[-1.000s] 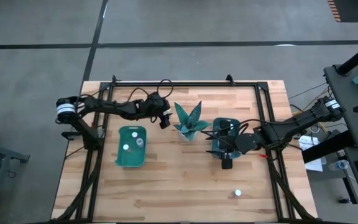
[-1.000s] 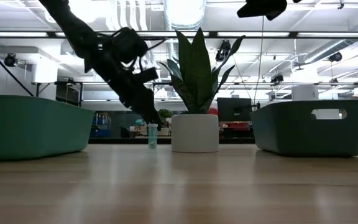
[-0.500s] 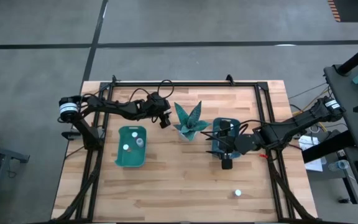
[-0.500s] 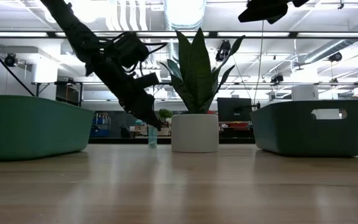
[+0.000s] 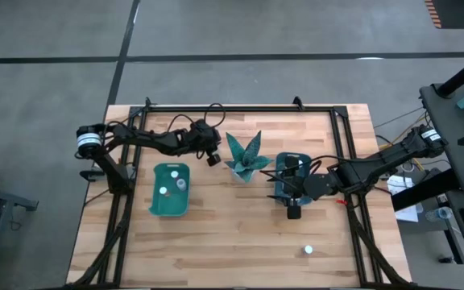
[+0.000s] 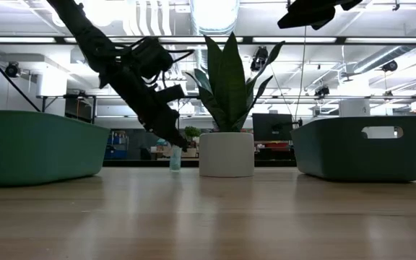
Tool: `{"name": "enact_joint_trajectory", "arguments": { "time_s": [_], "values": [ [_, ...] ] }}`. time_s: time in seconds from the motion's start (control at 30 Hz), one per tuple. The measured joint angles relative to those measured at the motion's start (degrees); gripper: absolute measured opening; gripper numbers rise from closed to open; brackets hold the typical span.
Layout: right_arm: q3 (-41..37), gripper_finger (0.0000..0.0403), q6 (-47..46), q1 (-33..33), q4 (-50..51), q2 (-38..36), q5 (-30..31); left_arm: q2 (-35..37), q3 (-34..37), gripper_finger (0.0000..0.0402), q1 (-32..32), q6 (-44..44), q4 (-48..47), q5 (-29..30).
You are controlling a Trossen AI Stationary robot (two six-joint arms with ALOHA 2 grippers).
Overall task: Pick and place medicine bottles into bin by pill shape (circle, oval)
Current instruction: Put the blue tablet bottle into the blue bin
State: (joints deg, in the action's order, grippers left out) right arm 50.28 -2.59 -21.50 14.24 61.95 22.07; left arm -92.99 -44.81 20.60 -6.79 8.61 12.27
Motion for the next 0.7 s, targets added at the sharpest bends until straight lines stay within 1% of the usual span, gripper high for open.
{"name": "enact_joint_trajectory", "arguments": {
  "time_s": [0.2,0.33,0.43,0.53,0.63,0.7],
  "values": [
    [-0.1,0.0219,-0.6,0.0,0.0,0.0,0.0,0.1,0.1,0.0017,-0.7,0.0,-0.3,-0.1],
    [-0.4,0.0219,-0.6,0.0,-0.1,0.0,0.0,0.8,-0.2,0.0015,-1.3,1.8,-1.8,-0.1],
    [-0.7,0.0219,-0.6,0.0,-0.3,0.0,0.0,2.6,-0.7,0.0017,-1.3,11.8,-5.1,-0.1],
    [-0.9,0.0219,-0.9,0.0,-0.4,0.0,0.0,5.0,-1.8,0.0024,-2.2,24.5,-13.2,0.1],
    [-1.1,0.0219,-0.9,0.0,-0.4,0.0,0.0,6.4,-2.3,0.0026,-4.7,37.9,-20.0,1.7],
    [-1.3,0.0219,-0.6,0.0,-0.7,0.0,0.0,6.4,-2.2,0.0022,-6.7,43.5,-22.0,2.1]
  ]
}}
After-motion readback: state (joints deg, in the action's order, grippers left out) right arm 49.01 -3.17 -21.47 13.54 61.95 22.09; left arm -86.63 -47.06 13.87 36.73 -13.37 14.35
